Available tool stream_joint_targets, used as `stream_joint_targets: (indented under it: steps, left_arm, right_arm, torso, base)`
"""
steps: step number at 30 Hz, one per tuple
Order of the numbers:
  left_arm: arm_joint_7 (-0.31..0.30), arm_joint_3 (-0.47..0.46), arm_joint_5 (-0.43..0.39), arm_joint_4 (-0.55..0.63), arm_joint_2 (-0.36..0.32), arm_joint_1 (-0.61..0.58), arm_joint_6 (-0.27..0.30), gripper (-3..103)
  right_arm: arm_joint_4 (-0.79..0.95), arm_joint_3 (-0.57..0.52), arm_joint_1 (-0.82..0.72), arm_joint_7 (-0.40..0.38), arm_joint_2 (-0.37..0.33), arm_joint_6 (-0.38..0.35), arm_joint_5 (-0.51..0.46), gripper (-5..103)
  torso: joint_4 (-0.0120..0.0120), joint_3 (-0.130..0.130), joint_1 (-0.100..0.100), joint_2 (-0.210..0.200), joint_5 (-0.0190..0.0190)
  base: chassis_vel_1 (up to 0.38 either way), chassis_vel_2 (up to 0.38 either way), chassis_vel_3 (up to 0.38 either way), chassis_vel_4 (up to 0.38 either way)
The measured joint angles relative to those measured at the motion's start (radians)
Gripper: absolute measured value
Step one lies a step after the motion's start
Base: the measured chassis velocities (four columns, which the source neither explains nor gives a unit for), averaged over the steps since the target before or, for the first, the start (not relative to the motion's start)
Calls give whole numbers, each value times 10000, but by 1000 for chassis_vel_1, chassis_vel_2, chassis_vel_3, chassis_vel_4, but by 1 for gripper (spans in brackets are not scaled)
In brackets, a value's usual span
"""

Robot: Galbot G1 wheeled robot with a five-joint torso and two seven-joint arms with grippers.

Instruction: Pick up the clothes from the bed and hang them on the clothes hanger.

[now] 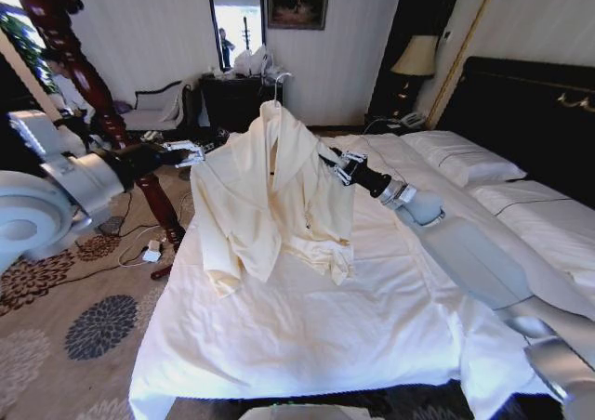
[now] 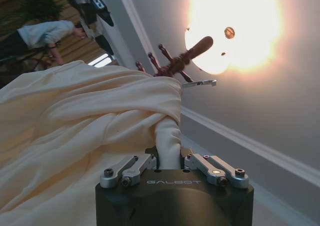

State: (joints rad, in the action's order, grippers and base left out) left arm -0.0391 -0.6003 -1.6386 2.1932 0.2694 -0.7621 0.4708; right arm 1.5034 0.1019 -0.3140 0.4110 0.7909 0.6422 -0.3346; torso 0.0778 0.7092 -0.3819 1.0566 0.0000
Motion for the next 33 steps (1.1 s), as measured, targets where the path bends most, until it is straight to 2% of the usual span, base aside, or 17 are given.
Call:
stream_joint_targets:
  steps: [3, 9, 11, 14, 15, 18, 20, 25, 33]
  left_arm:
    - [48, 5, -196, -107, -137, -10, 136, 100]
    - [179, -218, -1547, -569, -328, 3, 1270, 100]
    - [262, -221, -1565, -723, -341, 6, 1372, 100]
    - [586, -172, -1182, -1189, -396, -6, 1570, 100]
    - [844, -136, -800, -1445, -400, -31, 1587, 100]
    - [1155, -53, -519, -1713, -371, -97, 1653, 100]
    - [1313, 9, -359, -1776, -337, -143, 1679, 100]
    - [2196, 349, 255, -1865, -126, -299, 1683, 100]
    - [2730, 563, 870, -2047, -144, -274, 1478, 101]
  right_arm:
    - [-141, 17, 93, 0, 147, 141, 279, 18]
    - [-655, -171, -29, 7, 245, 696, 860, 18]
    - [-717, -208, -60, 14, 246, 772, 919, 18]
    - [-852, -291, -162, 29, 266, 961, 1005, 18]
    - [-878, -323, -221, 31, 267, 1007, 1005, 18]
    - [-903, -348, -276, 33, 288, 1069, 1005, 18]
    - [-904, -350, -274, 33, 303, 1096, 1003, 18]
    - [-877, -280, 68, 32, 421, 1173, 891, 18]
    - [-783, 61, 550, 113, 795, 1277, 811, 18]
  torso:
    - [-7, 0, 0, 0, 0]
    - [3, -1, 0, 0, 3]
    - [3, 0, 0, 0, 2]
    - [-3, 0, 0, 0, 0]
    - [-4, 0, 0, 0, -1]
    - [1, 0, 0, 0, 1]
    - [0, 0, 0, 0, 1]
    - [0, 0, 0, 1, -3]
    - [-3, 0, 0, 0, -2]
  base:
    - [0, 0, 0, 0]
    - [0, 0, 0, 0]
    - [0, 0, 0, 0]
    - [0, 0, 0, 0]
    - [0, 0, 0, 0]
    - [0, 0, 0, 0]
    - [0, 0, 0, 0]
    - [0, 0, 0, 0]
    - [0, 0, 0, 0]
